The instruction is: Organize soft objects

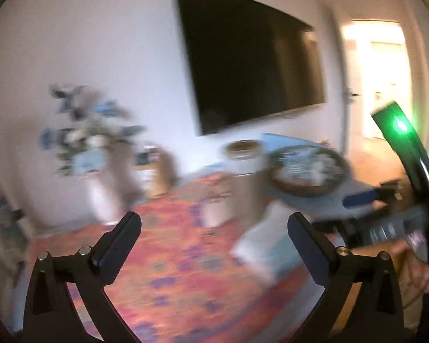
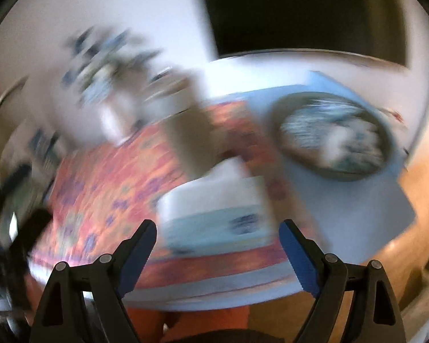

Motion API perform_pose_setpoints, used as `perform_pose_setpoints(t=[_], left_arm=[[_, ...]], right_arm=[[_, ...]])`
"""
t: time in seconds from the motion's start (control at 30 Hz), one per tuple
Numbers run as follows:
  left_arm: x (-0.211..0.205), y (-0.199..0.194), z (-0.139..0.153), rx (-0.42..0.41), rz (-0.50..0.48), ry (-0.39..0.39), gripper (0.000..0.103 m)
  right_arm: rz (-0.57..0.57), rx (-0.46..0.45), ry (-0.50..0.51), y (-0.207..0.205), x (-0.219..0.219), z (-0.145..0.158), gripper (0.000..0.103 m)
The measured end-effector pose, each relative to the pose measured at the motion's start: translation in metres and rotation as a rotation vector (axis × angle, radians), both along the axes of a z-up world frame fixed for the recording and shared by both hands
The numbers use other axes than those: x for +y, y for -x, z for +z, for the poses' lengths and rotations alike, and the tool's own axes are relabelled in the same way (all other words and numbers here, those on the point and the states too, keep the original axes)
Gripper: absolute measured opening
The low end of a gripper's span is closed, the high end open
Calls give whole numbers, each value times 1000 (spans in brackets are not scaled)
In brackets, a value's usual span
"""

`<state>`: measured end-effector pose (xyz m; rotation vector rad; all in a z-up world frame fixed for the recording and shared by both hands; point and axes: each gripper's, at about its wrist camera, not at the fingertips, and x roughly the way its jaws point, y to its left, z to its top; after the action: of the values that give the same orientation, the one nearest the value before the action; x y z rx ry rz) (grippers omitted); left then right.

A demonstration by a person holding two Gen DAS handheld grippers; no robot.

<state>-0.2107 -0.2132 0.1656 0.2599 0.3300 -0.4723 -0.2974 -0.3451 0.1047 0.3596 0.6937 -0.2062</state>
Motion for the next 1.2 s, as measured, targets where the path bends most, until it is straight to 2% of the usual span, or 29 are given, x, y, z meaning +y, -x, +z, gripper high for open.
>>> perform_pose_setpoints(t=[0.1,0.23,0.4,0.5,0.67,0.77,0.9,0.97,1.0,1.03,1.2], left_arm=[[43,-12,2,-28,137,-18,103],[99,-41,-7,42,282,-1,103],[163,-81,-35,123,501,28,103],[188,-105,-56,174,586,22,103],[195,-148,-91,265,623,49,103],[187,-166,-107,287,612,18,103],[179,-183,-134,322,624,-45,103],[183,-190,-149,373,611,-14,103],[187,-197,-157,446,608,-8,103],[190,-202,-159,484,614,-1,103],[202,-209,-166,548,627,55,102]], right_arm=[[138,28,44,-35,52,-5,86],[261,54,96,-87,112,-11,86],[334,49,95,-150,156,-25,86],[303,33,109,-185,166,-36,86],[201,-24,123,-230,158,-56,86],[154,-38,143,-244,150,-63,86],[109,-4,159,-255,143,-73,86],[84,-13,160,-254,141,-73,88],[73,-12,156,-252,139,-73,90],[68,-10,149,-252,138,-74,91],[68,-11,169,-251,142,-75,92]])
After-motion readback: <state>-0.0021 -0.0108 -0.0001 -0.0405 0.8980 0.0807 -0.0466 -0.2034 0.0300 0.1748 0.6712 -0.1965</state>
